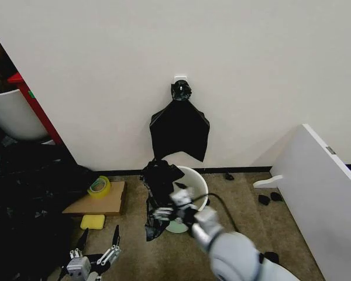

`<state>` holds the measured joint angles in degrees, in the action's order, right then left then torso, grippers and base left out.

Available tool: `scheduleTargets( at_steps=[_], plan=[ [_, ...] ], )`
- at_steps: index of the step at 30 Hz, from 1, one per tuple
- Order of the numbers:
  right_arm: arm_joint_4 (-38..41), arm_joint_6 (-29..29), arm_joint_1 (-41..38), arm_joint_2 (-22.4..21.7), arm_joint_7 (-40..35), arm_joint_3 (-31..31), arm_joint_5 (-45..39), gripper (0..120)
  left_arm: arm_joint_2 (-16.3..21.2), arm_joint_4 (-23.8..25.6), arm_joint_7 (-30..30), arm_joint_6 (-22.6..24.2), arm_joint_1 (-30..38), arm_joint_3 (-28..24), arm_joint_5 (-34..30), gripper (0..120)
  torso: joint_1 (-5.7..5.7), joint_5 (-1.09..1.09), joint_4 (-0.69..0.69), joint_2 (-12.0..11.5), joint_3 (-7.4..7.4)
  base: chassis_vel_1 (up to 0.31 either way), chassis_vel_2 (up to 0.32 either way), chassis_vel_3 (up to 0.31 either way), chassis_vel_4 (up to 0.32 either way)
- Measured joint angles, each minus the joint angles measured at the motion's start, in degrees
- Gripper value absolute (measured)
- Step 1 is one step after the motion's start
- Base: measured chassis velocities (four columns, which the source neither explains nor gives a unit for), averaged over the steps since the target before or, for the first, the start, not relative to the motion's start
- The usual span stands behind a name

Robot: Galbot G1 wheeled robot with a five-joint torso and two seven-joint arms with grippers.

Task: Place the garbage bag over the trash bin.

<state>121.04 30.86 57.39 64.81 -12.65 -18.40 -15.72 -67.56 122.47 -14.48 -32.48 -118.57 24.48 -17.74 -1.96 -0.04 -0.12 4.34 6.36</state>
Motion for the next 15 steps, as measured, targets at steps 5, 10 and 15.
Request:
scheduleTargets(
  at_steps=[5,10,15],
  plan=[
    [-3.99,6.03,-5.8,3.62,-3.81,-4.78,3.38,96,-0.13,-0.19,-0.25,-0.15,-0.45,0.49,-0.13,100,0.0,0.0,0.0,0.0,0.0,0.0,0.0,0.0,0.0],
    [-6.7,9.73,-6.61,4.61,-7.34,-6.62,6.38,82,0.11,-0.5,-0.41,-0.31,0.51,0.08,-0.43,99,0.0,0.0,-0.03,0.0,0.0,0.0,0.0,0.0,0.0],
    [-7.47,11.12,-7.24,5.55,-9.43,-7.48,7.3,64,0.38,-0.59,-0.41,-0.16,1.44,-0.54,-0.76,99,0.0,0.0,-0.03,0.0,0.0,0.0,0.0,0.0,0.0]
  ],
)
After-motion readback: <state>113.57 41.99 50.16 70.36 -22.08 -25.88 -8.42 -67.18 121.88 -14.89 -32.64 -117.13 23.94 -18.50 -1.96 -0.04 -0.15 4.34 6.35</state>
